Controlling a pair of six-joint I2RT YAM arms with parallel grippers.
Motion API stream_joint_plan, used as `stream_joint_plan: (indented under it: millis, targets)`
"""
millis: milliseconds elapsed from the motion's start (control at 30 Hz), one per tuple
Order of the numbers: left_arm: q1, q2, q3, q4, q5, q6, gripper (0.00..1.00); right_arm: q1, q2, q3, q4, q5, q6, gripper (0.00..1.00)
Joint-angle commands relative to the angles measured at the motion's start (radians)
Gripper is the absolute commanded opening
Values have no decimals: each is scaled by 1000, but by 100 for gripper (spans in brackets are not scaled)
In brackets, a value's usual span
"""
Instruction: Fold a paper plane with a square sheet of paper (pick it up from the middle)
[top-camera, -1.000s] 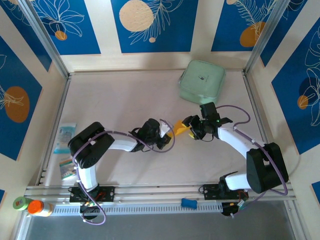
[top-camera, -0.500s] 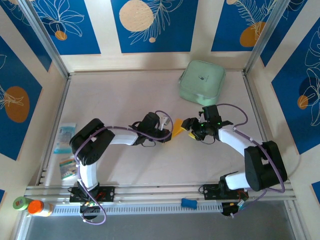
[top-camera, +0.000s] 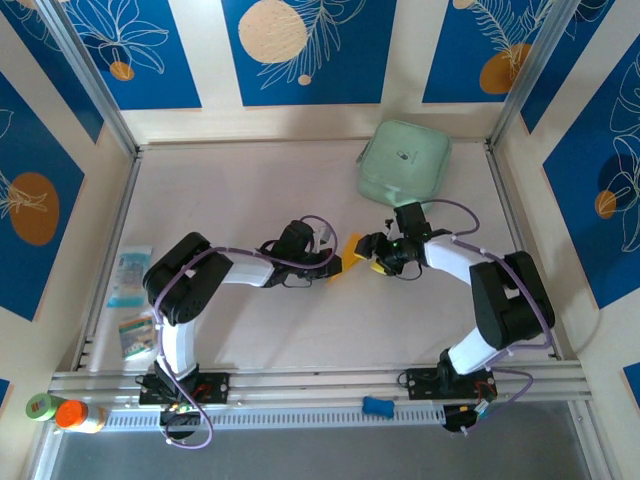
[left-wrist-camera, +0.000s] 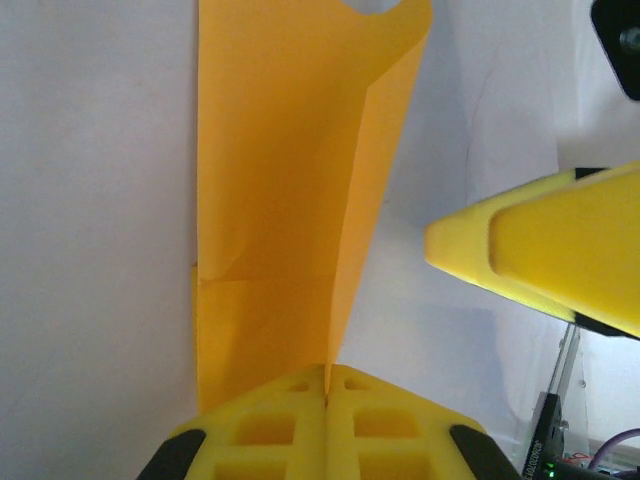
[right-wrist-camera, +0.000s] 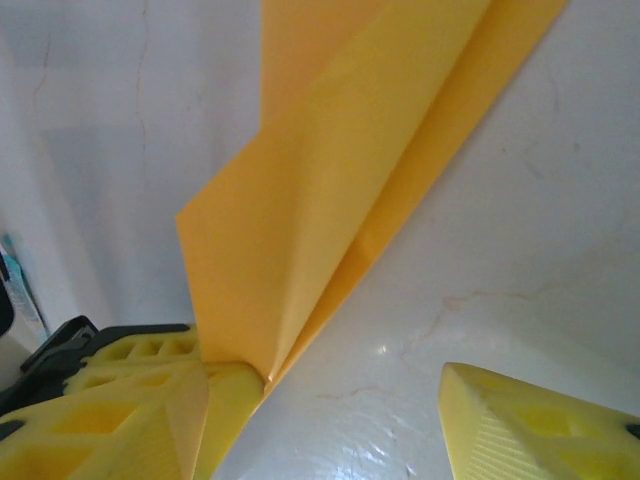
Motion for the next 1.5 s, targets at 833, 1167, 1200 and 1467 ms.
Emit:
stream_joint_plan:
  millis: [833,1167,1200,1467]
  targets:
    - [16,28,-32,-10,8,-70,10,86,306,234,-243,185,6,63]
    - [16,-29,-56,-19,-18,-36,23,118,381,289,-319,249,16,64]
    - [16,-40,-59,-24,-21,-25,23,120,385,291,-323,252,16,64]
    - [15,-95,-82,-60,-38,46,29,124,389,295,-327,257,14,64]
